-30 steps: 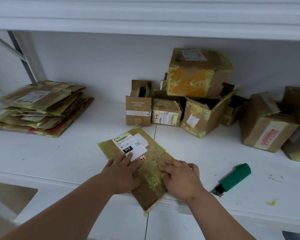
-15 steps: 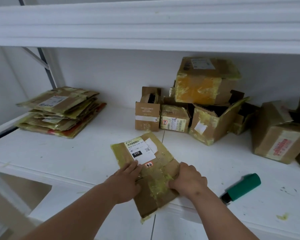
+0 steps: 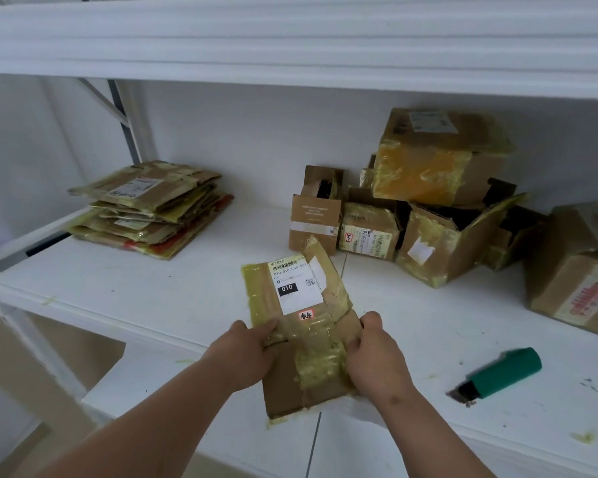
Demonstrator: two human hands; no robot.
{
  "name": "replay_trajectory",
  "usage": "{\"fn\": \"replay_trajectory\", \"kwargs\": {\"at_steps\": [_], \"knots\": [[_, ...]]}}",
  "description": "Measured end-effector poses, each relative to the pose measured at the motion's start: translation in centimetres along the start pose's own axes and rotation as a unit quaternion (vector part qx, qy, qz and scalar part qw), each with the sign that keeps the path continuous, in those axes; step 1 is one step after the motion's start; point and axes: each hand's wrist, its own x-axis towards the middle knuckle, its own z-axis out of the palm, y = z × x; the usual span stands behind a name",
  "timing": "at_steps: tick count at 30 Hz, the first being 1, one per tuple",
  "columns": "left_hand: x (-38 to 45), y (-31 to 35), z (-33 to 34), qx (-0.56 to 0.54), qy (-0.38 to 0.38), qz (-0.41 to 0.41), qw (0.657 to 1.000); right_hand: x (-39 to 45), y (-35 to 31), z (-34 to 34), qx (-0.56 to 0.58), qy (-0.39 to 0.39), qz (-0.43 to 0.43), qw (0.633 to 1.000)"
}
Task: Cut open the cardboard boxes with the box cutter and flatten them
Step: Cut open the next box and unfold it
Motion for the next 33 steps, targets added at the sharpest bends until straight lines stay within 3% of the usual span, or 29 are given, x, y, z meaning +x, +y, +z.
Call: {"fn": "replay_trajectory", "kwargs": {"at_steps": [4,12,21,27,33], "knots": [[0.8,-0.8,-1.3,-0.141,0.007,-0.035,0.989,-0.3,-1.6,0.7,0.078,0.025,0.005,0.997],[1.0,-7.0,-5.6,-0.397,0.033,-0.045,0.916,0.4,-8.4,4.3,0.185,0.079,-0.017,0.98],[1.9,-13.5,-10.6,-0.371,0.136,0.016,0.918,1.2,-14.5,9.4,0.229,0.104,-0.048,0.967],[4.4,-16.1,-13.2,-0.263,0.22,0.026,0.939,4.4,-17.6,10.7,0.231,0.057,-0.057,0.97],[7.2,-18.3,-15.7,-0.144,0.257,-0.014,0.955,8.4,-20.4,11.7,0.201,-0.012,-0.099,0.975]]}}
